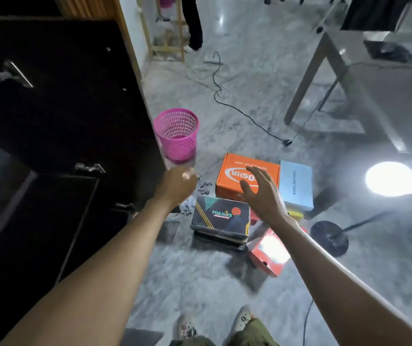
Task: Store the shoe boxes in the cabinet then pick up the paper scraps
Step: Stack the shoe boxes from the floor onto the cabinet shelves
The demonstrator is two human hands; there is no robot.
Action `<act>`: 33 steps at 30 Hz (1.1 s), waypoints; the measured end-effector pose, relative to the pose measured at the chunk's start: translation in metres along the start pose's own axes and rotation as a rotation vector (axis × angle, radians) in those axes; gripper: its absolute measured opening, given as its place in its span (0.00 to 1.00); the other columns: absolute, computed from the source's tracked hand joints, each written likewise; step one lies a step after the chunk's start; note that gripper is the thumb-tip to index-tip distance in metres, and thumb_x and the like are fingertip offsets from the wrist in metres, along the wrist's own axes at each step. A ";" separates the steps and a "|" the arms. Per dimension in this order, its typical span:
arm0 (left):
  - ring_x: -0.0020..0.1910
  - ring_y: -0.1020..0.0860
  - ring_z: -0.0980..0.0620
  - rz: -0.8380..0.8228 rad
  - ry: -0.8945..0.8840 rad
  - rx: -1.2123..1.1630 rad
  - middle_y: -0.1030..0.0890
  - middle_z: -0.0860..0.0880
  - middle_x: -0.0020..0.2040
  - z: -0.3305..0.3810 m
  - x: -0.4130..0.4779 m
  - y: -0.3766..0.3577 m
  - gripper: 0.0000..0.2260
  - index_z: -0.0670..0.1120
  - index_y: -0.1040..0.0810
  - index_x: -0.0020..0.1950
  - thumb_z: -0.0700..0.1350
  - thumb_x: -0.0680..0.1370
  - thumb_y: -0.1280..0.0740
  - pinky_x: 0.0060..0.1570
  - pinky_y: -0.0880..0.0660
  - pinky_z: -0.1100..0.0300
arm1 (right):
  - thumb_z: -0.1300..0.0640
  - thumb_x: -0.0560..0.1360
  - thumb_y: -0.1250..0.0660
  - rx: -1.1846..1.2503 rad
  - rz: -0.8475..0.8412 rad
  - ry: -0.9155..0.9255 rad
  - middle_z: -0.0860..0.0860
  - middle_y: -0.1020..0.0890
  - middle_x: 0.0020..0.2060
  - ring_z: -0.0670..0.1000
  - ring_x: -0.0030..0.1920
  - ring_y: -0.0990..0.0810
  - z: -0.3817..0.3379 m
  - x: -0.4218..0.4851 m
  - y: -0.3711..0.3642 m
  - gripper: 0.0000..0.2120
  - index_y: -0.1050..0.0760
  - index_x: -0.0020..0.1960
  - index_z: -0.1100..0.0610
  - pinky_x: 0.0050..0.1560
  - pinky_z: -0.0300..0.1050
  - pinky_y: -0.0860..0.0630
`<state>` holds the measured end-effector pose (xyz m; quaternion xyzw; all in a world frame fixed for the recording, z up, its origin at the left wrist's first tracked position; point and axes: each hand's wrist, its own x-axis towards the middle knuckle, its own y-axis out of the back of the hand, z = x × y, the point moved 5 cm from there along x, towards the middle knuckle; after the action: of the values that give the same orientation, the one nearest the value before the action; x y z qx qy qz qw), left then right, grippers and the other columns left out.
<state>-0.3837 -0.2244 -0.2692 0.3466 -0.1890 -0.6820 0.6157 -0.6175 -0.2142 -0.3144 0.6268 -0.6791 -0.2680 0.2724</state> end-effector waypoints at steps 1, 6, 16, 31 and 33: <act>0.53 0.20 0.45 -0.024 0.022 -0.014 0.16 0.47 0.48 -0.007 0.005 -0.021 0.09 0.52 0.17 0.49 0.47 0.79 0.38 0.46 0.30 0.60 | 0.50 0.79 0.35 -0.007 -0.017 -0.038 0.52 0.27 0.70 0.53 0.70 0.30 0.018 -0.001 -0.005 0.21 0.28 0.71 0.54 0.69 0.49 0.34; 0.57 0.20 0.49 -0.046 0.176 -0.061 0.19 0.46 0.61 -0.069 0.036 -0.129 0.17 0.46 0.22 0.66 0.51 0.79 0.35 0.53 0.27 0.61 | 0.44 0.79 0.38 -0.040 -0.123 -0.193 0.51 0.26 0.68 0.54 0.64 0.25 0.116 -0.002 -0.053 0.23 0.31 0.72 0.48 0.62 0.54 0.26; 0.73 0.34 0.45 0.050 0.200 0.007 0.32 0.45 0.74 -0.267 0.133 -0.338 0.30 0.49 0.35 0.76 0.57 0.77 0.34 0.70 0.35 0.49 | 0.35 0.69 0.40 -0.085 -0.176 -0.480 0.58 0.26 0.65 0.60 0.65 0.27 0.344 -0.009 -0.245 0.35 0.31 0.70 0.53 0.62 0.56 0.28; 0.54 0.25 0.52 0.421 0.084 -0.346 0.21 0.55 0.53 -0.438 0.207 -0.430 0.22 0.50 0.26 0.64 0.62 0.76 0.34 0.53 0.32 0.58 | 0.42 0.75 0.31 0.518 0.583 -0.233 0.42 0.30 0.64 0.44 0.68 0.32 0.483 -0.015 -0.399 0.29 0.33 0.72 0.50 0.65 0.38 0.39; 0.47 0.25 0.55 0.389 0.078 -0.409 0.23 0.58 0.46 -0.441 0.209 -0.432 0.15 0.52 0.25 0.60 0.57 0.78 0.34 0.50 0.34 0.60 | 0.40 0.74 0.30 0.503 0.554 -0.206 0.41 0.32 0.64 0.41 0.67 0.34 0.484 -0.014 -0.399 0.31 0.34 0.73 0.49 0.67 0.39 0.39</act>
<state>-0.3789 -0.2791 -0.9184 0.1983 -0.0867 -0.5611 0.7990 -0.6773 -0.2173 -0.9391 0.4366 -0.8910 -0.0710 0.1026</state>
